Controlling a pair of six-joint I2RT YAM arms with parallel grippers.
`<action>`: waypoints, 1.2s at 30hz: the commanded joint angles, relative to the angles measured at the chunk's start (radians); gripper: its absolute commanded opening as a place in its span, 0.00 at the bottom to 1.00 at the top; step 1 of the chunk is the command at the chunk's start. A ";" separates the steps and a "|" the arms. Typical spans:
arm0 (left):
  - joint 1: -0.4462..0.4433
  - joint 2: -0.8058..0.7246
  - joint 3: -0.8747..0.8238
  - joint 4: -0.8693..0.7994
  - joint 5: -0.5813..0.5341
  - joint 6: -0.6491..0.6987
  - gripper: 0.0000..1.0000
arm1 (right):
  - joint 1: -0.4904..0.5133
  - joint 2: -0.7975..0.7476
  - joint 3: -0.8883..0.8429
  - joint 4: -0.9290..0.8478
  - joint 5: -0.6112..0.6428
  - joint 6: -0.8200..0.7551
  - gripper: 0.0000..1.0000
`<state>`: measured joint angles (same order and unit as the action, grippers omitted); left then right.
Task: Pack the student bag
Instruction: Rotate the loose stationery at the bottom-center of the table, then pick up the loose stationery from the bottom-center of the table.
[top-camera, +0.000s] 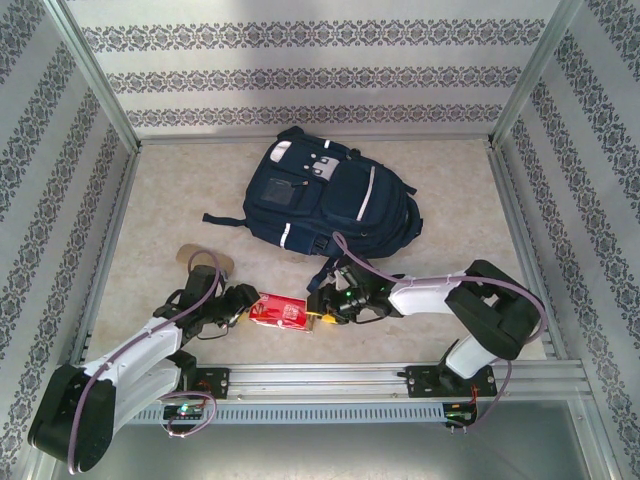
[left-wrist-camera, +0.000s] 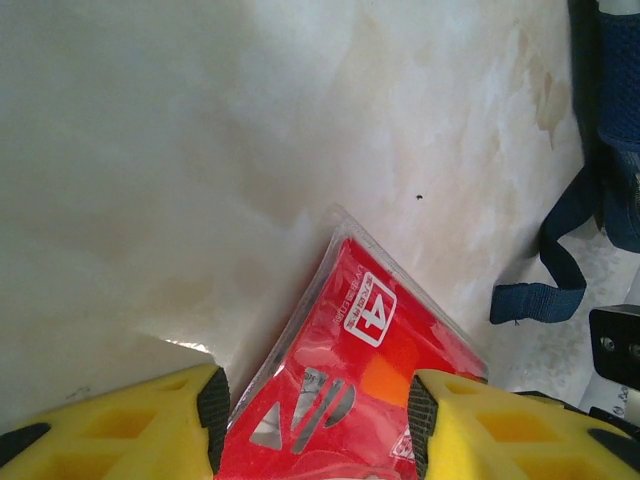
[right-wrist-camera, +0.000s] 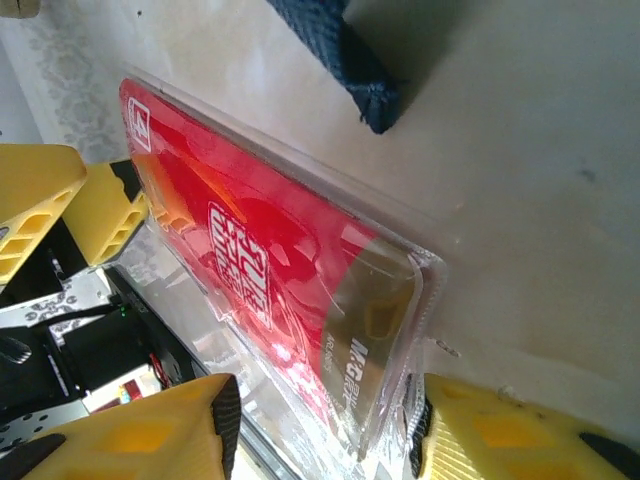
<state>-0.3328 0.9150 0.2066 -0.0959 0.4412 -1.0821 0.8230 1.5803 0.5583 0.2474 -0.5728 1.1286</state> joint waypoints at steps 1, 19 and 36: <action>-0.033 0.034 -0.039 -0.027 0.040 -0.013 0.52 | 0.021 0.006 0.034 0.057 0.001 0.014 0.46; -0.086 0.134 0.004 -0.011 0.027 0.012 0.46 | 0.041 0.045 0.069 0.135 0.099 0.068 0.17; -0.085 0.181 0.631 -0.427 -0.037 0.362 0.63 | -0.355 -0.782 0.133 -0.516 0.168 -0.172 0.00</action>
<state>-0.4068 1.0073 0.7197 -0.4526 0.3805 -0.8593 0.5453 0.9108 0.6388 -0.0643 -0.4480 1.0512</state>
